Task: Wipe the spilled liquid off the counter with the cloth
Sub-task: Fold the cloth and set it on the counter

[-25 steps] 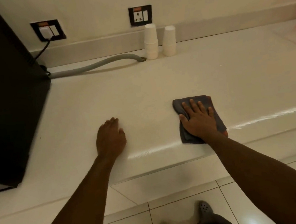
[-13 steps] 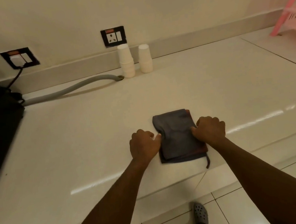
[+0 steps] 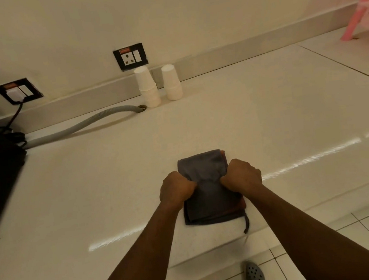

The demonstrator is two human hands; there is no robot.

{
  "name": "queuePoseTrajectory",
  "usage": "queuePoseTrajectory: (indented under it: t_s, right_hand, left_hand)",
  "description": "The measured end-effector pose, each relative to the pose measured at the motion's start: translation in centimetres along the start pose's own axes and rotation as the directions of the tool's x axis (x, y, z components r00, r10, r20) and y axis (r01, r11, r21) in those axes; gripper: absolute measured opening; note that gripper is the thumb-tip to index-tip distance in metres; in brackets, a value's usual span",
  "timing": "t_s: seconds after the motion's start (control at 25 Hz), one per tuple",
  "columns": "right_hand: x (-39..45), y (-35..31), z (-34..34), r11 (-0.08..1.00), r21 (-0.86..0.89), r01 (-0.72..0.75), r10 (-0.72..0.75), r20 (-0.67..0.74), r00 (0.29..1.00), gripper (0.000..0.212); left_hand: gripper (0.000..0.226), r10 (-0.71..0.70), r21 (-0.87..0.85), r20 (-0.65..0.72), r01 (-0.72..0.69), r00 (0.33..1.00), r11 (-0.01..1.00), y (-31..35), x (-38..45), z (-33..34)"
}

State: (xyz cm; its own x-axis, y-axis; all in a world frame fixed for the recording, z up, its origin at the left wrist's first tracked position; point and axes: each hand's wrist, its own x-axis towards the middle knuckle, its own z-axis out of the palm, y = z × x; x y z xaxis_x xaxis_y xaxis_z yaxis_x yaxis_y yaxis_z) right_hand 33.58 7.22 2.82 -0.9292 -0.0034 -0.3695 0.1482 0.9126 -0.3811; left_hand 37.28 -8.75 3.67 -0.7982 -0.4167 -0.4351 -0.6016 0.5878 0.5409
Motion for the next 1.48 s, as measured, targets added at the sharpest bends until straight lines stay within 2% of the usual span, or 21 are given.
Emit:
queuePoseTrajectory:
  t_s: [0.08,0.2,0.36,0.48,0.6,0.72,0.84,1.0,1.08,1.2,1.36,1.48]
  right_hand:
    - [0.2,0.4,0.1,0.995,0.094,-0.037,0.036,0.013,0.999,0.041]
    - [0.4,0.9,0.1,0.992,0.117,-0.046,0.04,0.046,0.998,0.035]
    - [0.9,1.4,-0.5,0.98,0.197,-0.025,0.008,0.086,0.996,0.033]
    - [0.8,1.7,-1.6,0.92,0.386,0.064,-0.076,0.016,0.997,0.029]
    - [0.7,1.9,-4.1,0.806,0.556,0.203,-0.11,-0.195,0.975,0.037]
    - [1.2,2.0,-7.5,0.709,0.591,0.385,-0.194,-0.362,0.912,0.027]
    - [2.4,2.1,-11.1,0.612,0.627,0.482,-0.235,-0.438,0.868,0.034]
    - [5.6,3.0,-14.7,0.58,0.621,0.527,-0.211,-0.51,0.834,0.021]
    - [7.8,3.6,-15.8,0.606,0.611,0.51,-0.187,-0.514,0.837,0.014]
    - [11.2,4.7,-17.1,0.616,0.615,0.493,-0.213,-0.472,0.855,0.025]
    - [16.1,6.3,-18.0,0.679,0.607,0.413,-0.279,-0.307,0.91,0.048]
    - [20.2,6.8,-17.9,0.778,0.52,0.352,-0.308,-0.173,0.936,0.061]
  left_hand:
    - [0.034,-0.061,-0.1,0.006,0.061,0.998,0.993,0.0,-0.2,-0.2]
    - [0.04,-0.124,-0.232,0.047,0.131,0.991,0.964,-0.1,-0.1,-0.7]
    - [0.037,-0.092,-0.229,0.12,0.117,0.989,0.966,0.3,0.0,-1.4]
    - [0.015,0.009,-0.262,0.078,0.012,0.997,0.965,1.2,-0.4,-2.4]
    - [0.013,0.174,-0.276,-0.086,-0.192,0.981,0.942,3.0,-0.4,-3.9]
    - [0.013,0.322,-0.231,-0.295,-0.395,0.899,0.889,6.1,-0.3,-5.0]
    - [0.015,0.42,-0.29,-0.315,-0.508,0.851,0.811,9.5,0.2,-5.6]
    - [0.007,0.461,-0.373,-0.356,-0.575,0.813,0.728,13.8,1.5,-4.6]
    - [0.013,0.431,-0.403,-0.36,-0.554,0.828,0.728,15.8,2.5,-3.7]
    - [0.028,0.437,-0.37,-0.356,-0.554,0.826,0.746,18.0,4.6,-2.0]
    - [0.053,0.466,-0.313,-0.251,-0.527,0.848,0.79,19.9,8.3,0.4]
    - [0.058,0.396,-0.298,-0.175,-0.431,0.902,0.851,21.4,11.4,2.1]
